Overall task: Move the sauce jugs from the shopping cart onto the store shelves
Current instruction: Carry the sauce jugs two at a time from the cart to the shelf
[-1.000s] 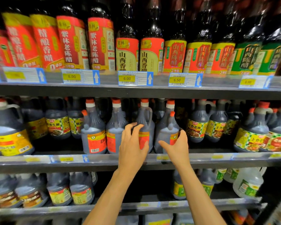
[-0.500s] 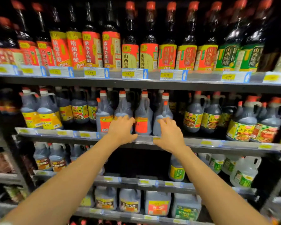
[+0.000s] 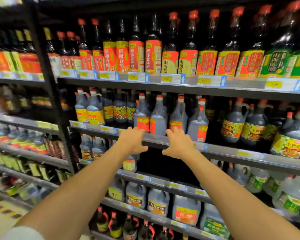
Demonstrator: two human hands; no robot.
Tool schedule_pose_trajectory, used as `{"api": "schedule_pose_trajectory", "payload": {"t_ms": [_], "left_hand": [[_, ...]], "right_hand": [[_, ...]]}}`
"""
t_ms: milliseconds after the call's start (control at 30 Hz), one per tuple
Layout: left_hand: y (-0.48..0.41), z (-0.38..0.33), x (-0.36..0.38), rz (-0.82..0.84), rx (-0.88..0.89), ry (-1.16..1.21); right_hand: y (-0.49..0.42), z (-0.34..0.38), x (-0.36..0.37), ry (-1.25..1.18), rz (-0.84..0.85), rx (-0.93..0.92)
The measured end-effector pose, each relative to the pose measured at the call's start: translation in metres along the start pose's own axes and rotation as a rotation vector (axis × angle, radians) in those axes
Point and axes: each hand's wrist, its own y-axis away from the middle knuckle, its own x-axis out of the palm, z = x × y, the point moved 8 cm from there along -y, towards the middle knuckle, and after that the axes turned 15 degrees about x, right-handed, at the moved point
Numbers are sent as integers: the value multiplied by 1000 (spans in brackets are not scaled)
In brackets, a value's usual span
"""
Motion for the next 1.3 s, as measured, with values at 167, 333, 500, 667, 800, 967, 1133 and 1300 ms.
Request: {"api": "schedule_pose_trajectory", "payload": {"t_ms": [167,333,500,667,800,967,1133,1300], "left_hand": [[43,47,14,-21,-98,41],[115,126,36,33,-251,39],[229,235,52,101,-427,1],[343,334,59,154,-556,-35],[415,399,66,173,-625,-40],[480,472,76,183,-732,-14],[531,543,98,126,-789,-16],[575,631,134,149,-886,1]], "right_hand": [[3,77,5,-13,-11,-133],[13,185,29,-1,60,-300],[43,324,46,-19,77,-480],[88,470,57,-31,135,-621],[121,572,66,-81,142,-696],[149,676,72,-54,156,-756],[160,769,77,-95,157,-845],[146,869,106,-58,210,-873]]}}
